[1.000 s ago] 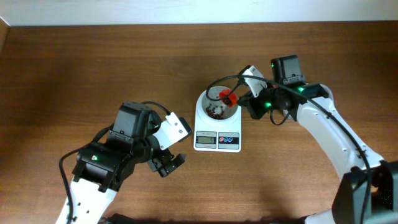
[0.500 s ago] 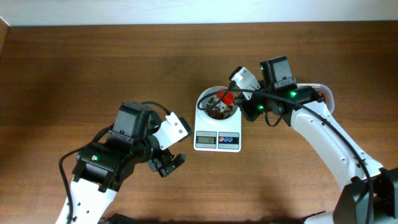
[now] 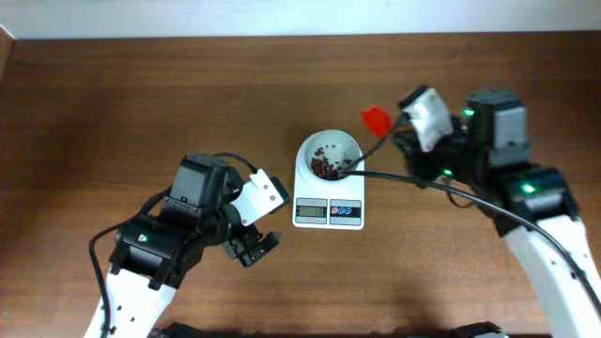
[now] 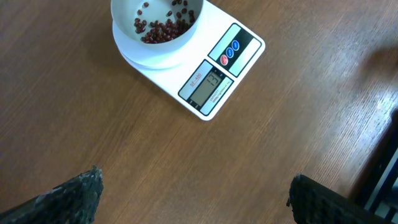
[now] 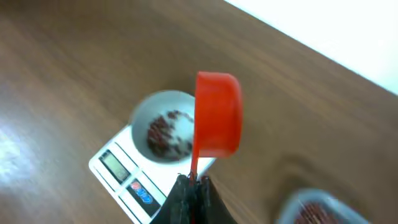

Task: Scoop and weigh 50g on scale
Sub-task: 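Return the empty scoop with the right gripper to the bean tub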

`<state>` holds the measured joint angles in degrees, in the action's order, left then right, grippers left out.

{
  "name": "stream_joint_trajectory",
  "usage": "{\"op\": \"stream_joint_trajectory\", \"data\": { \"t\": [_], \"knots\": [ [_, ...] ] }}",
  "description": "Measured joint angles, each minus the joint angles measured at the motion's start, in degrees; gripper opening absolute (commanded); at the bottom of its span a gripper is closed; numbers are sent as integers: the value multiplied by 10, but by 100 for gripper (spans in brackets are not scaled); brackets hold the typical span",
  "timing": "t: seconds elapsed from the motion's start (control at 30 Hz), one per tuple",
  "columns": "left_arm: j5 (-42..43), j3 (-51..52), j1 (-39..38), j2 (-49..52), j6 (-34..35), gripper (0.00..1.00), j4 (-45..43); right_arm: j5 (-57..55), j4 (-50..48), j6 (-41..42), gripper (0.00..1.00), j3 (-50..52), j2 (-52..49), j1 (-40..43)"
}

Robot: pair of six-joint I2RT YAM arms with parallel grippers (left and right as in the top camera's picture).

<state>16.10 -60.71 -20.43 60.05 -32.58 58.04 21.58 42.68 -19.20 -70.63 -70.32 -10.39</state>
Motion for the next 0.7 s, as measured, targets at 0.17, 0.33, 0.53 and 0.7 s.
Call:
{"op": "stream_joint_trajectory", "data": {
  "t": [0.17, 0.33, 0.53, 0.7],
  "knots": [
    [0, 0, 0, 0, 0, 99, 0, -129, 70, 2, 4, -3, 8, 104],
    [0, 0, 0, 0, 0, 99, 0, -301, 80, -3, 4, -3, -86, 111],
    [0, 0, 0, 0, 0, 99, 0, -387, 33, -4, 4, -4, -220, 111],
    [0, 0, 0, 0, 0, 99, 0, -357, 32, -5, 4, -4, -238, 154]
  ]
}}
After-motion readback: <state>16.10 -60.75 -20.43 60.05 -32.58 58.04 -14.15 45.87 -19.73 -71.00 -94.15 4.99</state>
